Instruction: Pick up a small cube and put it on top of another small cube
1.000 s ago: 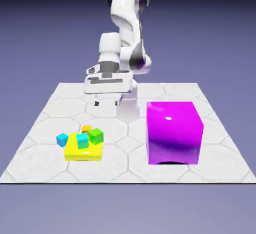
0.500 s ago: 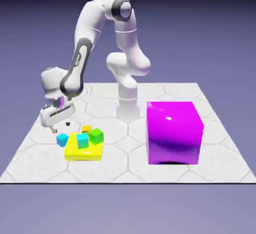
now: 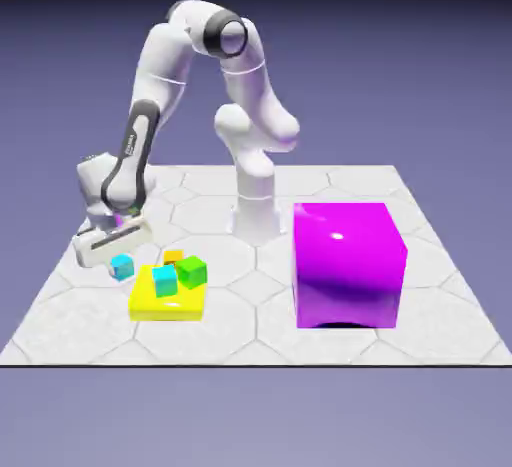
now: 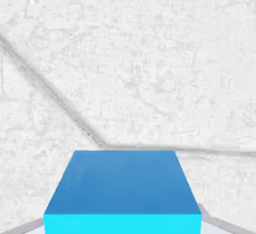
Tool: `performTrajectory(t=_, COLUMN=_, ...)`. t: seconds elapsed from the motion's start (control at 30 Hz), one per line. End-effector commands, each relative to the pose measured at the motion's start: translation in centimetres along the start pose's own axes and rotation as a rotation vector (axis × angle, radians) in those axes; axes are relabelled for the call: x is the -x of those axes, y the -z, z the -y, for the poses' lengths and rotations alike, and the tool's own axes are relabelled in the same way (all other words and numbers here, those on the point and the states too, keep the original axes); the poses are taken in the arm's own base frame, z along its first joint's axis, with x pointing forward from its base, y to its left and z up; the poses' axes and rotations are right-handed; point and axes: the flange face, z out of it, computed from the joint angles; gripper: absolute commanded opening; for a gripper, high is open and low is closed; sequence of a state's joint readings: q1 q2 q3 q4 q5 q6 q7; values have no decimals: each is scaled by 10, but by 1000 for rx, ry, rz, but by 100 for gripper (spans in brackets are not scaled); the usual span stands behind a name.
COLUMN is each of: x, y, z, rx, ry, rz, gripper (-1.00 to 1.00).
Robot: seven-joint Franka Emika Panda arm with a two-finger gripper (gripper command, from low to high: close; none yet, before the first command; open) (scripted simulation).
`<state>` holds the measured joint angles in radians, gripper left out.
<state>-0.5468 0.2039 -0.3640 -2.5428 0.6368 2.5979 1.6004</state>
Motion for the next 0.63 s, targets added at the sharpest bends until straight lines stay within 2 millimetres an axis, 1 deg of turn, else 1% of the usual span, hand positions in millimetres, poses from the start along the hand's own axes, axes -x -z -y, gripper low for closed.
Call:
performTrajectory(t=0.0, x=19, y=5, z=-9, rx=26, ry=94, rz=-2, gripper=-100)
performTrajectory(t=0.1, x=71, y=23, z=-42, rx=89, ry=373, rz=-26, gripper=-100)
performTrajectory(t=0.2, x=113, y=44, z=-80, rx=131, ry=643, rz=-80, gripper=-100)
performTrajectory(t=0.27, x=136, y=60, z=-107, rx=148, ry=817, rz=-134, gripper=-100)
performTrajectory(t=0.3, x=143, y=66, z=-117, rx=153, ry=880, rz=-157, gripper=-100)
performTrajectory(t=0.33, x=143, y=66, z=-117, rx=153, ry=880, rz=-157, gripper=-100)
performTrajectory(t=0.47, x=131, y=4, z=-117, rx=153, ry=880, rz=-156, gripper=-100)
performTrajectory(t=0.5, x=130, y=-2, z=-117, rx=153, ry=880, rz=-157, gripper=-100)
performTrajectory(t=0.53, x=129, y=-2, z=-117, rx=153, ry=880, rz=-157, gripper=100)
performTrajectory(t=0.57, x=129, y=-2, z=-117, rx=153, ry=880, rz=-157, gripper=100)
performTrajectory(t=0.6, x=134, y=13, z=-117, rx=153, ry=880, rz=-156, gripper=100)
